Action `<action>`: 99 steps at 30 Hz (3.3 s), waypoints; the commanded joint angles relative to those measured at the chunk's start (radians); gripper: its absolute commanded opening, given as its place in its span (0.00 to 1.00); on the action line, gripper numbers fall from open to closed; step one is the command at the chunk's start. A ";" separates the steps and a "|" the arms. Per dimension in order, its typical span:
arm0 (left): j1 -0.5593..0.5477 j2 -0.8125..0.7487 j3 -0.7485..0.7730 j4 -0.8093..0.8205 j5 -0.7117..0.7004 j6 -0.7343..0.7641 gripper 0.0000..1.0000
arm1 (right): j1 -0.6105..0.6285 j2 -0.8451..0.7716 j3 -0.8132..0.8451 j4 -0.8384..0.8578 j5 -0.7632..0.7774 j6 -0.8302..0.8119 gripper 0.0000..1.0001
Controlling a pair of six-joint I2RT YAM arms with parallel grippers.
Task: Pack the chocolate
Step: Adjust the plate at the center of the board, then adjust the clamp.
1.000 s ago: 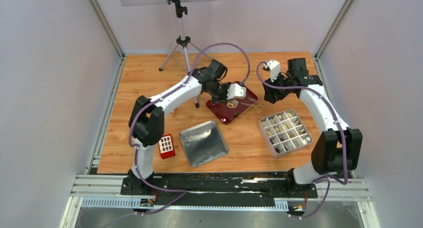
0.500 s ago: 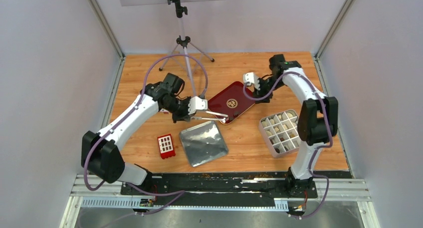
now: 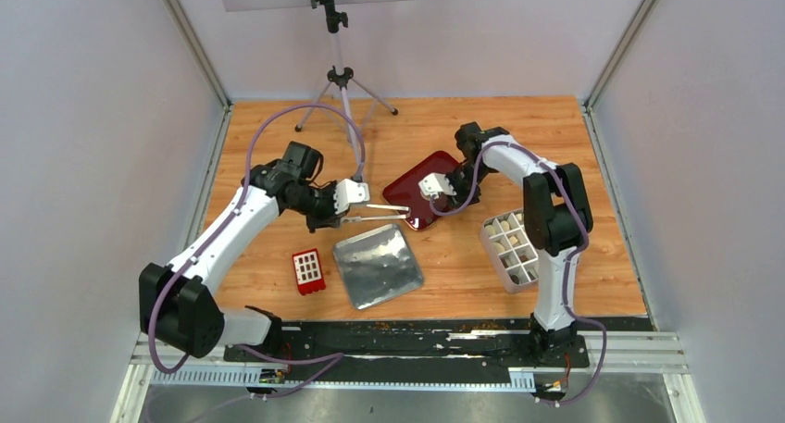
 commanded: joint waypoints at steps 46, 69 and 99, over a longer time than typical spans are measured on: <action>0.011 0.083 0.018 0.527 0.308 -0.476 0.00 | -0.068 -0.398 0.108 0.094 -0.593 0.927 0.70; -0.104 0.282 0.218 0.377 0.343 -0.260 0.00 | 0.195 -0.363 0.163 -0.145 -0.135 0.371 0.76; -0.088 0.262 0.146 0.588 0.396 -0.457 0.01 | 0.099 -0.266 0.196 -0.160 -0.274 0.580 0.68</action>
